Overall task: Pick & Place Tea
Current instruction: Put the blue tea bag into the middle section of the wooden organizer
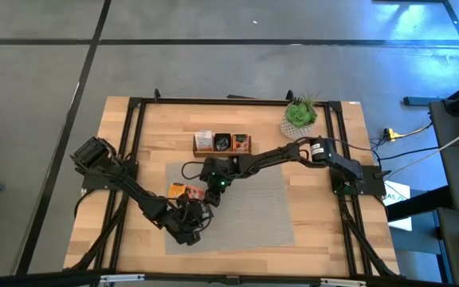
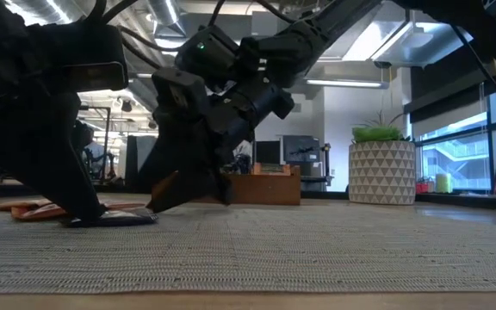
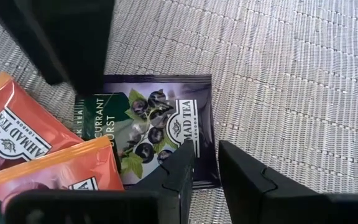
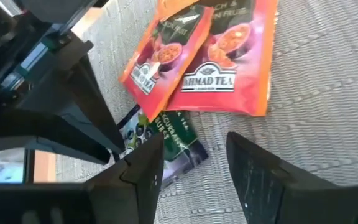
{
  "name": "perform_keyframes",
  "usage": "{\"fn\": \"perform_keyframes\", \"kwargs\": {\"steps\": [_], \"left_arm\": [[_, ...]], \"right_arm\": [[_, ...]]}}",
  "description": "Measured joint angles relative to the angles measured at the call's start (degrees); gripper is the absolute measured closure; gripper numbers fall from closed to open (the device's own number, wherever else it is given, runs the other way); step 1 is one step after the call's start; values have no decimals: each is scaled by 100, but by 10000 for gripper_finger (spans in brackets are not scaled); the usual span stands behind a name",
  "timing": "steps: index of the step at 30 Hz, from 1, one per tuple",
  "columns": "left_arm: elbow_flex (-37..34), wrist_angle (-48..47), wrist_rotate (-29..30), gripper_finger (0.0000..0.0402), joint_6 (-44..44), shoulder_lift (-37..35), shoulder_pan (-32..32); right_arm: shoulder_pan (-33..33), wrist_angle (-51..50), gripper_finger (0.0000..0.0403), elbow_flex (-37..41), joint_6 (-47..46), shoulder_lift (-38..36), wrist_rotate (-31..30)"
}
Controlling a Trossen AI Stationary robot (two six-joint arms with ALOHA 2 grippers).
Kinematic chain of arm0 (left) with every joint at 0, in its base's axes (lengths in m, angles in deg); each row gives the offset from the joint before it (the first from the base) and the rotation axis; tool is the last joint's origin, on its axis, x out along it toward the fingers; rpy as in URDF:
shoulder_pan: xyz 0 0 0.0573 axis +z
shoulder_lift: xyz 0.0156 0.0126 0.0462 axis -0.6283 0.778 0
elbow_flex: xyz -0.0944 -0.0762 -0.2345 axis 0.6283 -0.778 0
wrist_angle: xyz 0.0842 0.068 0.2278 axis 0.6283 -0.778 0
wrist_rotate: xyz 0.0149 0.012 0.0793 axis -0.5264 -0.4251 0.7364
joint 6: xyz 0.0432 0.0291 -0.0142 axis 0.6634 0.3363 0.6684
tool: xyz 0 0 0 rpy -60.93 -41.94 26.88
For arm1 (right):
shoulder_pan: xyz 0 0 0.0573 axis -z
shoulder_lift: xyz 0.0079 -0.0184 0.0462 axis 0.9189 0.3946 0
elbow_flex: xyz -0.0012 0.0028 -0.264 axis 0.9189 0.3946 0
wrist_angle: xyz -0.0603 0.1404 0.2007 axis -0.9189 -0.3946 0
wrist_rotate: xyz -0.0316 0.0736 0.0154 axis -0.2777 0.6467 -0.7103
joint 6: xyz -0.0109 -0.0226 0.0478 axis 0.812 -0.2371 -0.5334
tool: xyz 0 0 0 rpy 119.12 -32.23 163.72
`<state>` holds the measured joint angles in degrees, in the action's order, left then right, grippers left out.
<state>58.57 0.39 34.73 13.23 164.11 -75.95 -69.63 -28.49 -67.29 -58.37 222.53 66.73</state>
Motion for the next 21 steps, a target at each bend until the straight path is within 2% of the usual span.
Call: {"fn": "perform_keyframes", "kwargs": {"steps": [8,18,21], "left_arm": [[4,-106,32,329,-43,2,-1],[2,-91,116,329,-56,4,-5],[2,-91,122,329,-54,4,-5]], "right_arm": [[-58,-73,226,11,77,21,459],[-60,-3,227,17,83,23,453],[-61,18,238,21,79,23,430]]}}
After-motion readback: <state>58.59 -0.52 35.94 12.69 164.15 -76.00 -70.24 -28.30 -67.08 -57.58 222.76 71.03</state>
